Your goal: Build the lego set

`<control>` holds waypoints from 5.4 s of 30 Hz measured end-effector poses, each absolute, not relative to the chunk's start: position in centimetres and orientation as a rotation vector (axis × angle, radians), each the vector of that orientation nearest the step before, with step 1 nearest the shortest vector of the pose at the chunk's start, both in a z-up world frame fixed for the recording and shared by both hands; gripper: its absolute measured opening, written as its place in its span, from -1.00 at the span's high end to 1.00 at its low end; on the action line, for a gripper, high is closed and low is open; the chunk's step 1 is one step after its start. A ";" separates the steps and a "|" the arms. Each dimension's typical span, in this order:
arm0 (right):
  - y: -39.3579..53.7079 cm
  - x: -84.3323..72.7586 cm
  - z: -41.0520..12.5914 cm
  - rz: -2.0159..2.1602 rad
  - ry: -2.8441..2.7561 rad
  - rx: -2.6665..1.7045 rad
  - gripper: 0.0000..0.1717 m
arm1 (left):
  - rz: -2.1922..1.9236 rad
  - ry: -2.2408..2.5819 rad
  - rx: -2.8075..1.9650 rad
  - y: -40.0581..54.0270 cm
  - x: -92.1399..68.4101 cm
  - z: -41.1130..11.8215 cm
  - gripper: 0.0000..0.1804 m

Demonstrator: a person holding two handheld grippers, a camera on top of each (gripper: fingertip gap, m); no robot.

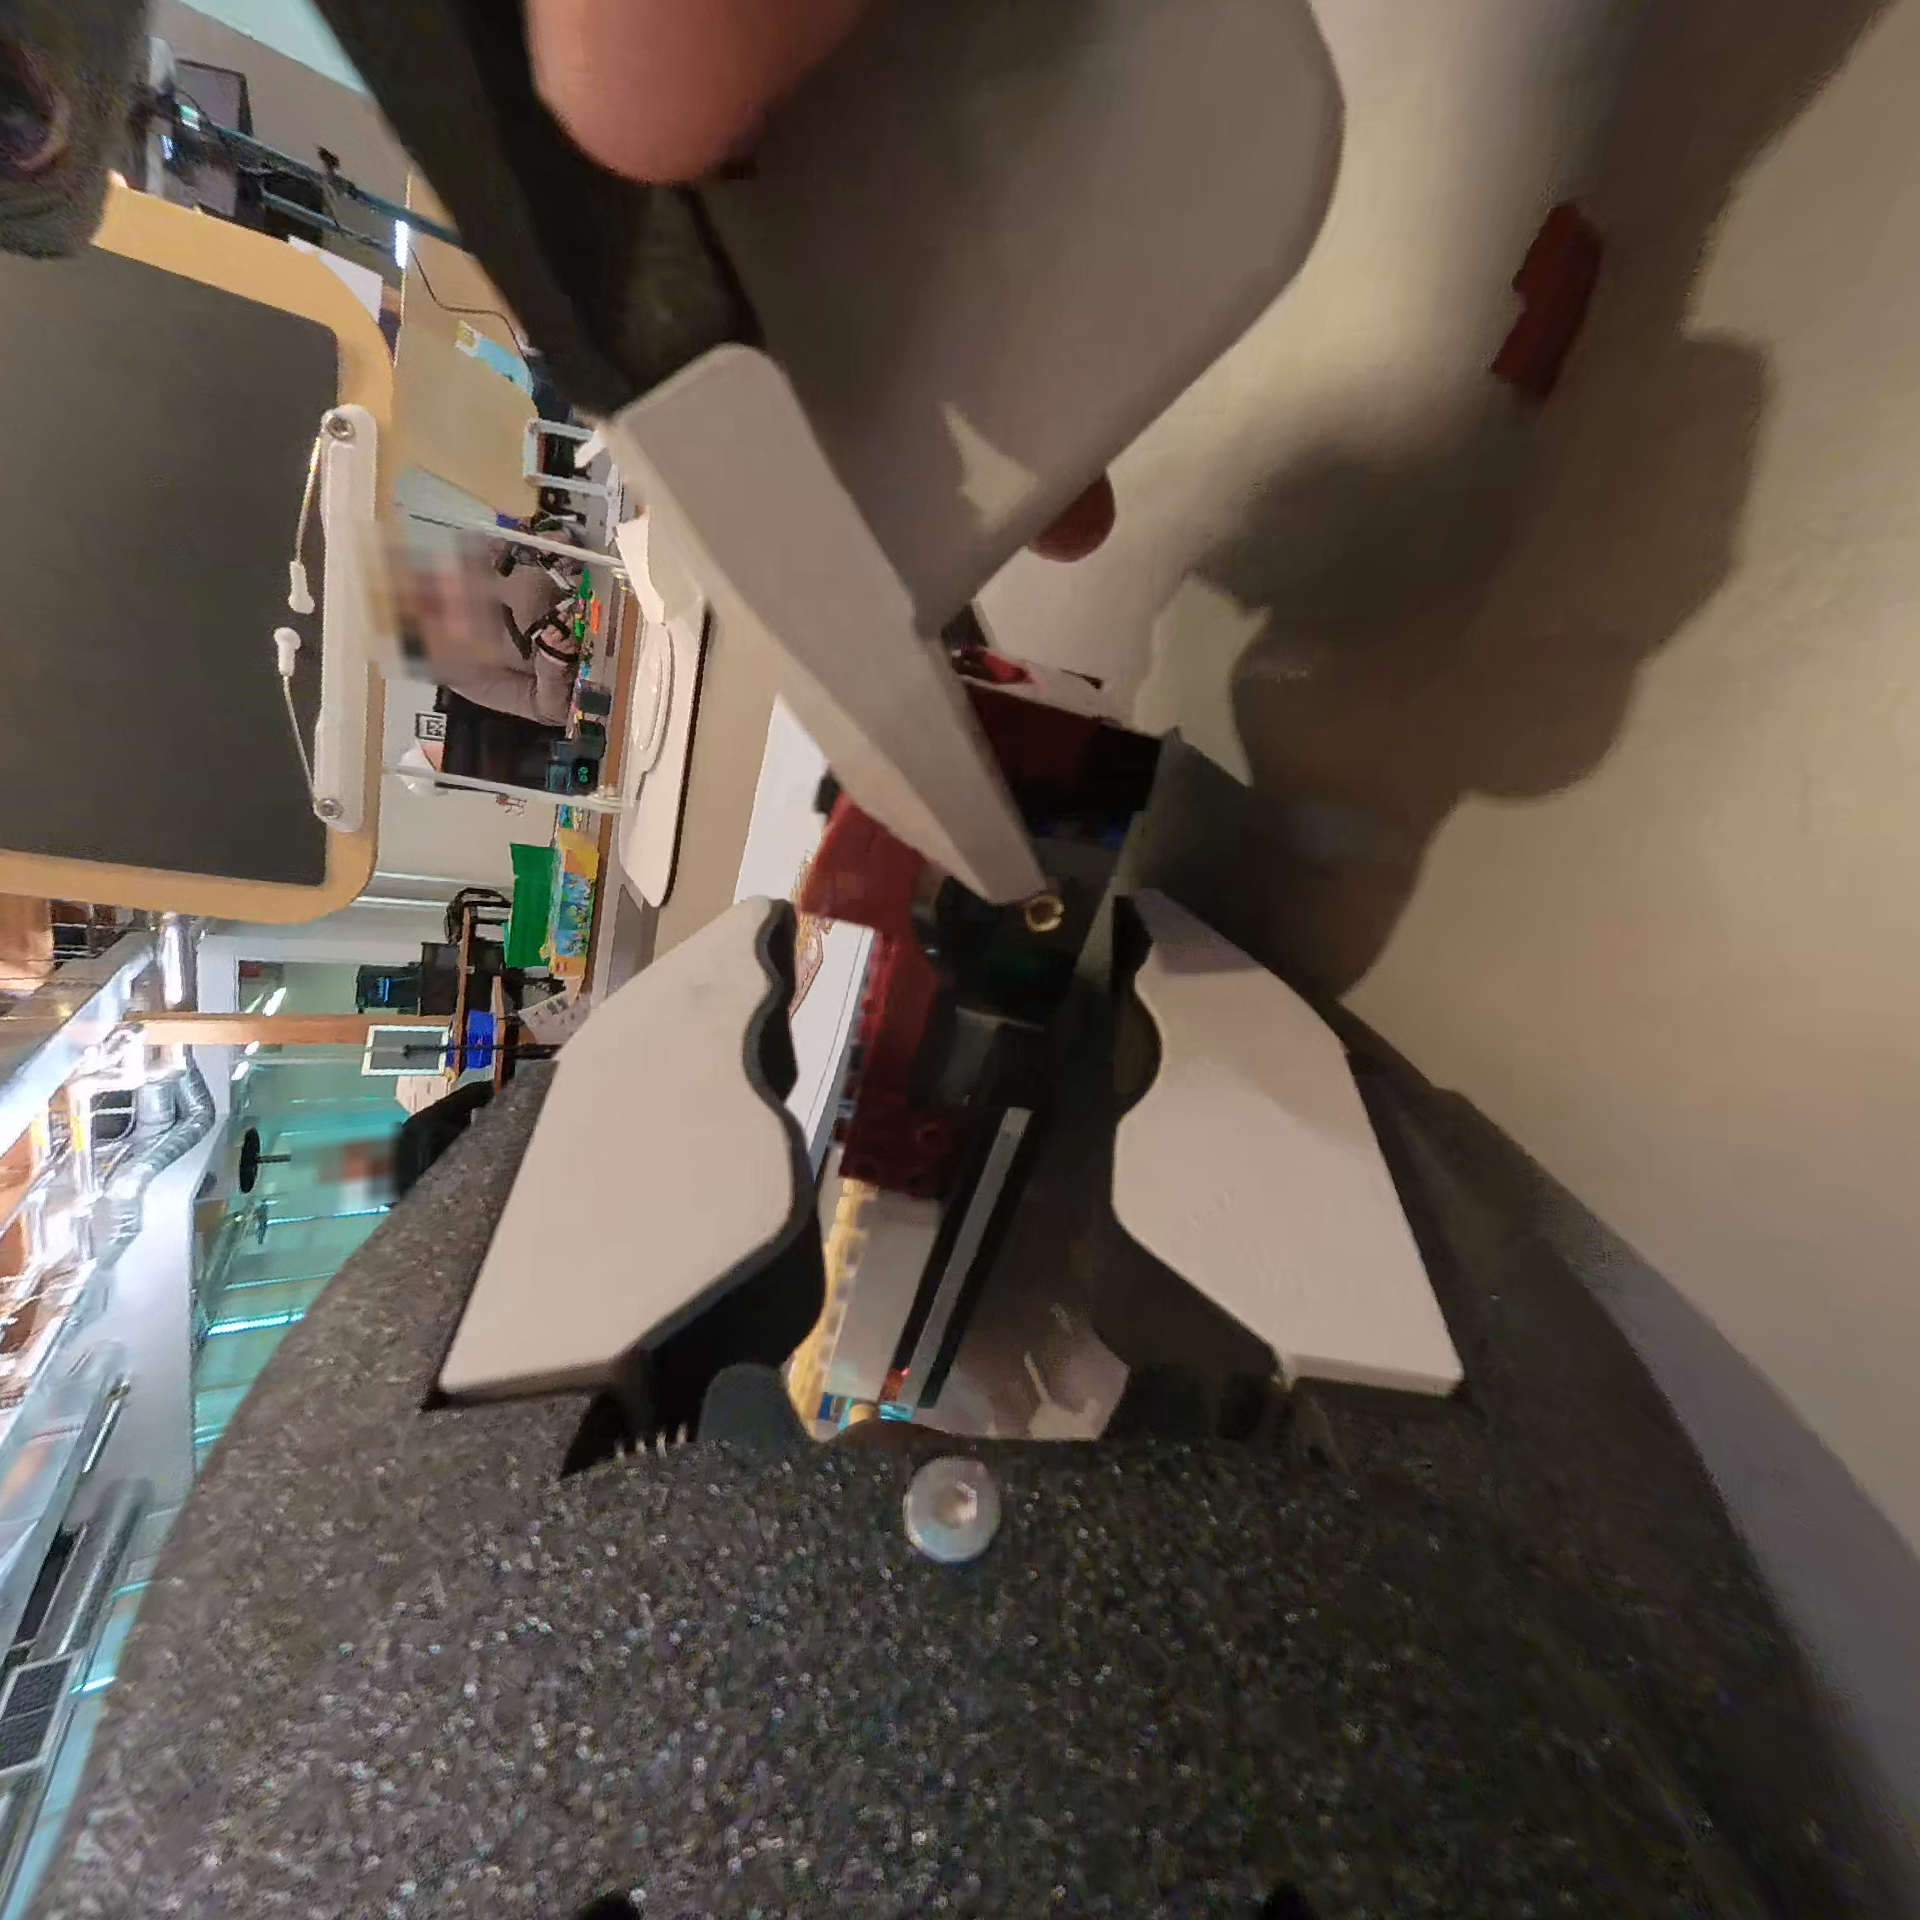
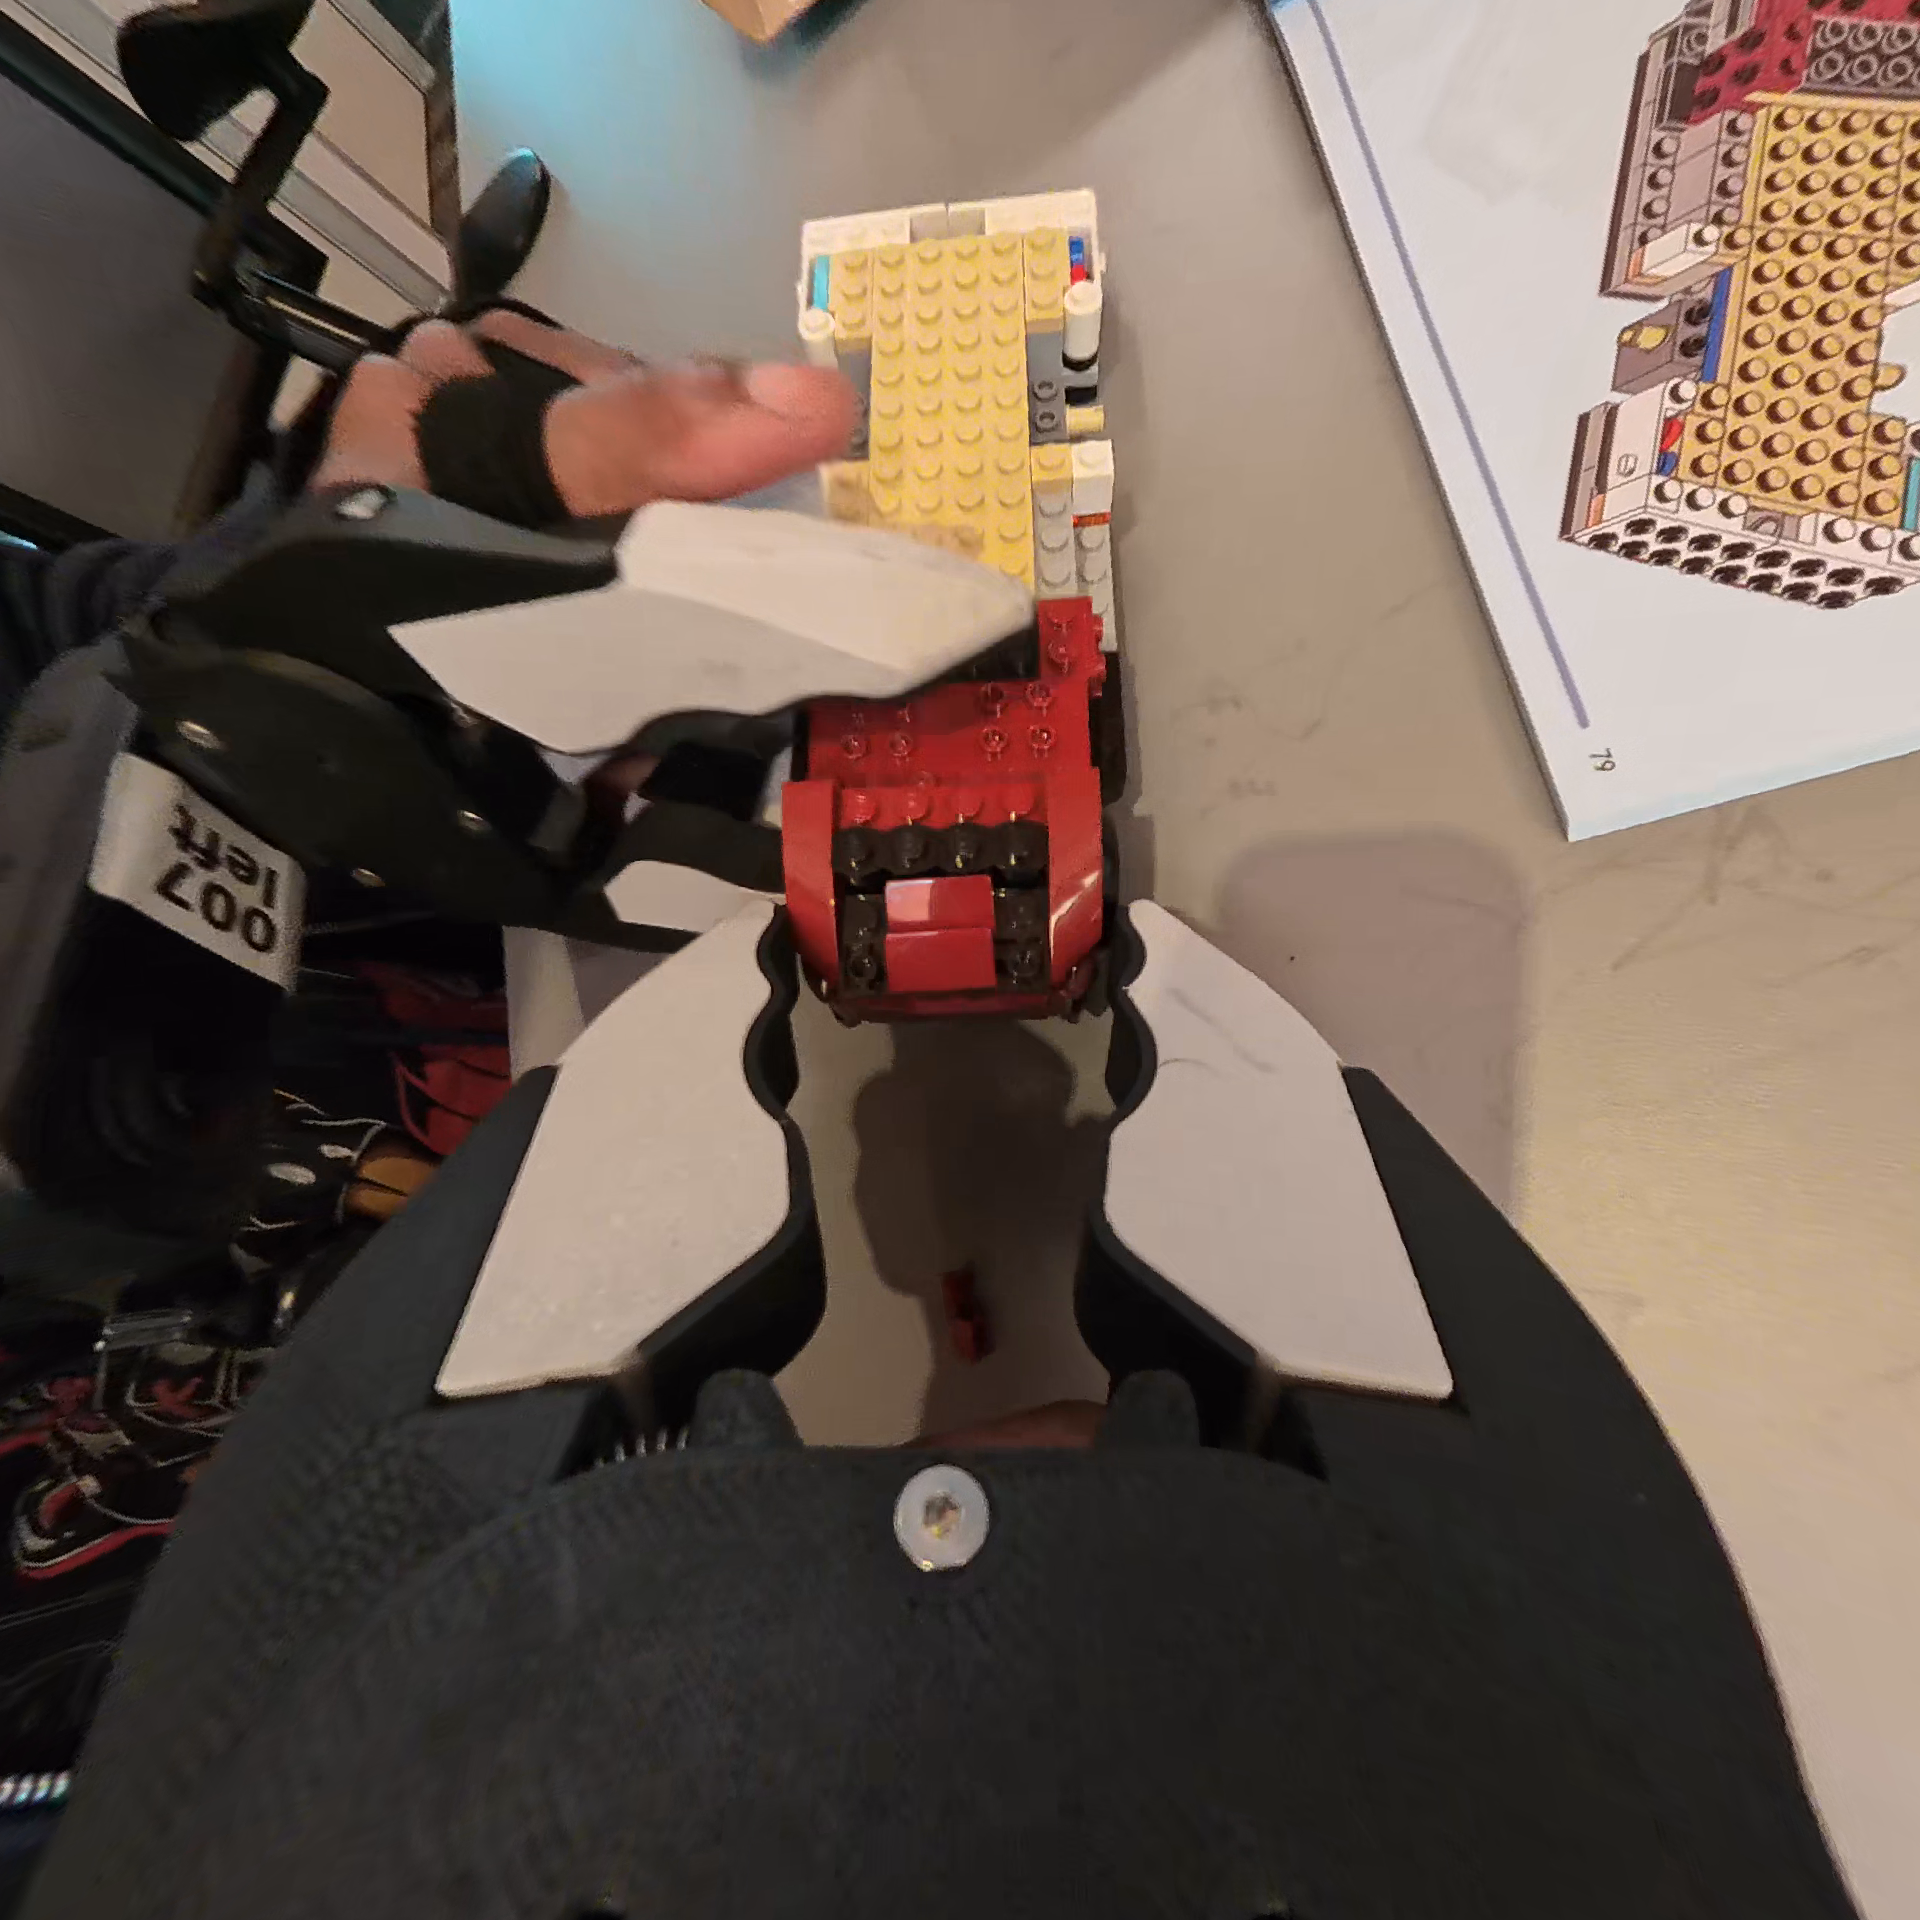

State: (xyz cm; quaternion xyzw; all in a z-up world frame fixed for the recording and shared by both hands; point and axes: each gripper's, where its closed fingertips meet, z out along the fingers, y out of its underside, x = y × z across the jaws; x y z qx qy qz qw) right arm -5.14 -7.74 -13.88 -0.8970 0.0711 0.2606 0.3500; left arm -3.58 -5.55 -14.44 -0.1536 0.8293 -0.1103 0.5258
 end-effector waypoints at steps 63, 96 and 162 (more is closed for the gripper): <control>-16.3 -6.3 -16.9 0.111 -0.445 -2.412 0.65 | -0.238 1.690 0.133 -3.7 2.5 -10.7 0.60; -16.0 -6.9 -17.5 -0.138 0.496 -2.431 0.73 | -0.249 1.664 0.126 -4.7 2.9 -10.2 0.60; -9.4 -1.6 -6.8 0.097 0.400 -2.053 0.89 | -0.290 1.618 0.166 -6.7 2.9 -9.9 0.61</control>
